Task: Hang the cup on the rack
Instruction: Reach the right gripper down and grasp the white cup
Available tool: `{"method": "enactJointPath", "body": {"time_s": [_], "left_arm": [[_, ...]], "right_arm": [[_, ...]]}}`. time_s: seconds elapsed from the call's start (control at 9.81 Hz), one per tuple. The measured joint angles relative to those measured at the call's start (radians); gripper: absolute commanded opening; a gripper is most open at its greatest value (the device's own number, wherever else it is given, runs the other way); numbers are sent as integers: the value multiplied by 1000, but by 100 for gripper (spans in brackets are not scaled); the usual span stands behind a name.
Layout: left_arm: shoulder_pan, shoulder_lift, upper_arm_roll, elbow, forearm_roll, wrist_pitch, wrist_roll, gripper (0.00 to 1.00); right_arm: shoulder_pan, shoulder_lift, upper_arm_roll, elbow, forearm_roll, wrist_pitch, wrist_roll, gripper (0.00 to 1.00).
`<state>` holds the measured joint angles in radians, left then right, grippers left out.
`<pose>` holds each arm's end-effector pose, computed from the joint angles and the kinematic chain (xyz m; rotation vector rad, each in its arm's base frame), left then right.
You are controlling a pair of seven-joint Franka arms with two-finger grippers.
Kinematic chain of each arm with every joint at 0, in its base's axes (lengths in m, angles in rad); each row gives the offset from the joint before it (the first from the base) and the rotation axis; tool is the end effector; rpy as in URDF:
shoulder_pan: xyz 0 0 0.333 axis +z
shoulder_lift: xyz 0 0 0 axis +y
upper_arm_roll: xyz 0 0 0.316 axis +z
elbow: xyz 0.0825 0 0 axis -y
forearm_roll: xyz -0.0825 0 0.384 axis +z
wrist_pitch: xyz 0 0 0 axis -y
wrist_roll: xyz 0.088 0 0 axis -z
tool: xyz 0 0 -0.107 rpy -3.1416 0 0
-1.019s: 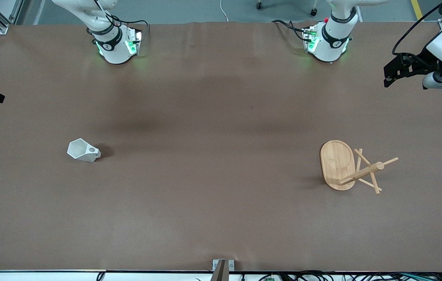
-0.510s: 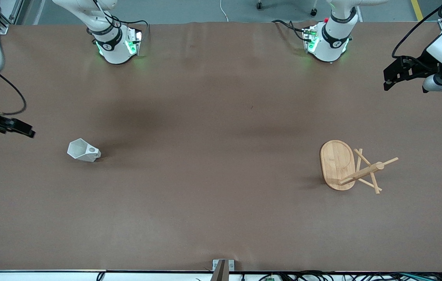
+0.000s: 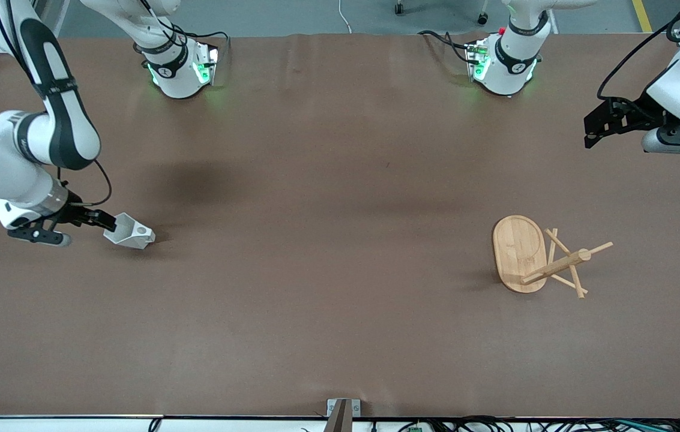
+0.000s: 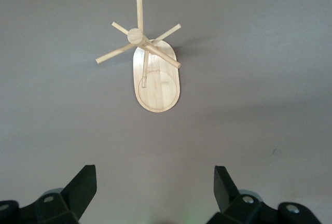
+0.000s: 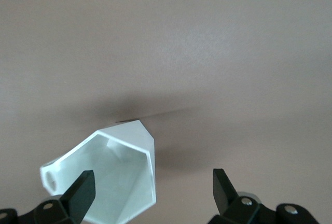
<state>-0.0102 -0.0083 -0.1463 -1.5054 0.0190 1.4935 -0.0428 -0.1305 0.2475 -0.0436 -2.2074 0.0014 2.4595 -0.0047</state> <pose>0.5380 -0.0831 0.6529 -3.1163 0.1751 0.0026 0.5448 -0.0958 0.2680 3.1202 -0.2645 0.0062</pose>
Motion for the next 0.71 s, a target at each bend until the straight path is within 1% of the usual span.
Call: {"method": "enactJointPath", "body": {"time_s": [0.1,0.2,0.31,0.51,0.61,0.71], "left_arm": [[0,0,-1,2,0,1,0,100],[0,0,-1,4,0,1,0,100],[0,0,-2,5,0,4,0,100],[0,0,-2,5,0,10,0,100],[0,0,-2,5,0,11,1,100],[0,0,-2,7,0,11,1,100]], "right_arm": [[0,28,0,1,0,4,0,94],[0,45,1,1,0,7,0,85],[0,54,2,2,0,17,0,73],[0,66,2,2,0,36,0,40],[0,69,2,2,0,39,0,26],[0,71,2,3,0,41,1,6]]}}
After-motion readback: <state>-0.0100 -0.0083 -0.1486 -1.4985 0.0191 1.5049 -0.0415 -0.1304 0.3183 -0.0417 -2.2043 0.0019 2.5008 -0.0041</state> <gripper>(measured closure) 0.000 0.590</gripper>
